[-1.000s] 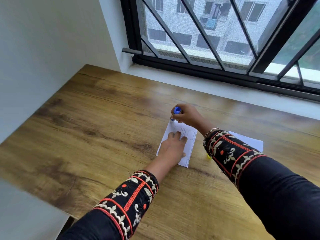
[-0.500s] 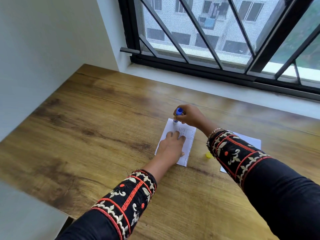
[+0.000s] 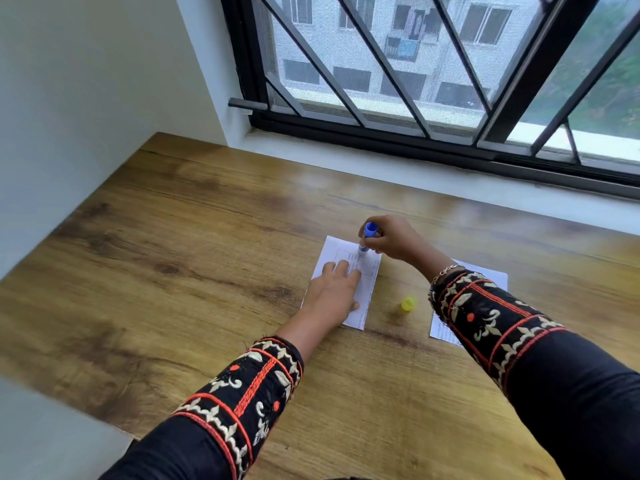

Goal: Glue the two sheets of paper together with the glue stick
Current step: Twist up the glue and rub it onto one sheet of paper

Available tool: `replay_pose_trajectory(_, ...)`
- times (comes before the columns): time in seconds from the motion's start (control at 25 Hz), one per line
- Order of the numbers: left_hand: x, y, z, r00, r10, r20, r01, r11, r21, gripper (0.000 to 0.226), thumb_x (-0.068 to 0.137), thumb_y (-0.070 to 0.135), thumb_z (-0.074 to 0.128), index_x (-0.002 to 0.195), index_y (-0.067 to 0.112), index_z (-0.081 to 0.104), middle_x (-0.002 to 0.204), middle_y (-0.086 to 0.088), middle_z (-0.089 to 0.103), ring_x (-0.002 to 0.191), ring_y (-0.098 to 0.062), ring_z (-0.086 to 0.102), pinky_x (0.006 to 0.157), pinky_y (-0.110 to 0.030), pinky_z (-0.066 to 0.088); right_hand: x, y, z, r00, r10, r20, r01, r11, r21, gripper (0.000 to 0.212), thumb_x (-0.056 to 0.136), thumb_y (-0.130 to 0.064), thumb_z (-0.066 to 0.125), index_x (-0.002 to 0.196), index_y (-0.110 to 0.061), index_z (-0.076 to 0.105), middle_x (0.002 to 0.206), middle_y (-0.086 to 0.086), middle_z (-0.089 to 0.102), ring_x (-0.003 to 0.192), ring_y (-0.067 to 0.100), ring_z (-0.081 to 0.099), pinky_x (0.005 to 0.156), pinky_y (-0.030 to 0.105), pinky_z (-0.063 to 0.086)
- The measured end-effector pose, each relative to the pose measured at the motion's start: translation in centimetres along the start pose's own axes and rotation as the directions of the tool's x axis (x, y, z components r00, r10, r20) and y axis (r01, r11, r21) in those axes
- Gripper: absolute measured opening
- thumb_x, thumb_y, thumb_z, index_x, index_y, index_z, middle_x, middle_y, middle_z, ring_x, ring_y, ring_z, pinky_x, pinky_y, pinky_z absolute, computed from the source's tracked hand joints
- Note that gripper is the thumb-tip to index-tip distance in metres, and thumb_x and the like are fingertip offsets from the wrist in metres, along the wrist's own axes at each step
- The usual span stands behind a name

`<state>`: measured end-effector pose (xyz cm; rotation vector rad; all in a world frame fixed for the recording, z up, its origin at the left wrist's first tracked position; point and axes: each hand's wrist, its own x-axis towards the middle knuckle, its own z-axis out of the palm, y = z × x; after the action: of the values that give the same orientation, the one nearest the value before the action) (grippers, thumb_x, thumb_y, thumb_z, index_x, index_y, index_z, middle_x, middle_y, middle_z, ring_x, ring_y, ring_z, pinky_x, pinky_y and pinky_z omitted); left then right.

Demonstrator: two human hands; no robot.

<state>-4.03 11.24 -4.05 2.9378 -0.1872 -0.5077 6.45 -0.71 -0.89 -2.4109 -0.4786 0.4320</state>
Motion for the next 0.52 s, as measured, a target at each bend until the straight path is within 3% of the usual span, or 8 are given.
replay_pose_trajectory(0.32,0.0,-0.1,0.0,1.000,-0.001,-0.008,0.001,1.000,0.011,0.051,0.087,0.033,0.056,0.131,0.016,0.034,0.139,-0.009,0.032,0.128,-0.029,0.028,0.087,-0.040,0.045,-0.9,1.0,-0.9,0.999,0.022,-0.032,-0.023,0.999,-0.026,0.015,0.078,-0.011,0.060,0.089,-0.003,0.065,0.075,0.013,0.061,0.072,0.027,0.056,0.070,0.040,0.048)
replay_pose_trajectory(0.52,0.0,-0.1,0.0,1.000,0.000,-0.013,0.000,1.000,0.020,0.052,0.087,0.034,0.055,0.132,0.018,0.033,0.140,-0.009,0.031,0.128,-0.029,0.029,0.087,-0.040,0.046,-1.1,1.5,-1.2,0.997,0.041,-0.058,-0.043,0.998,-0.044,0.018,0.079,-0.012,0.060,0.093,-0.001,0.064,0.084,0.021,0.065,0.080,0.036,0.060,0.076,0.046,0.050)
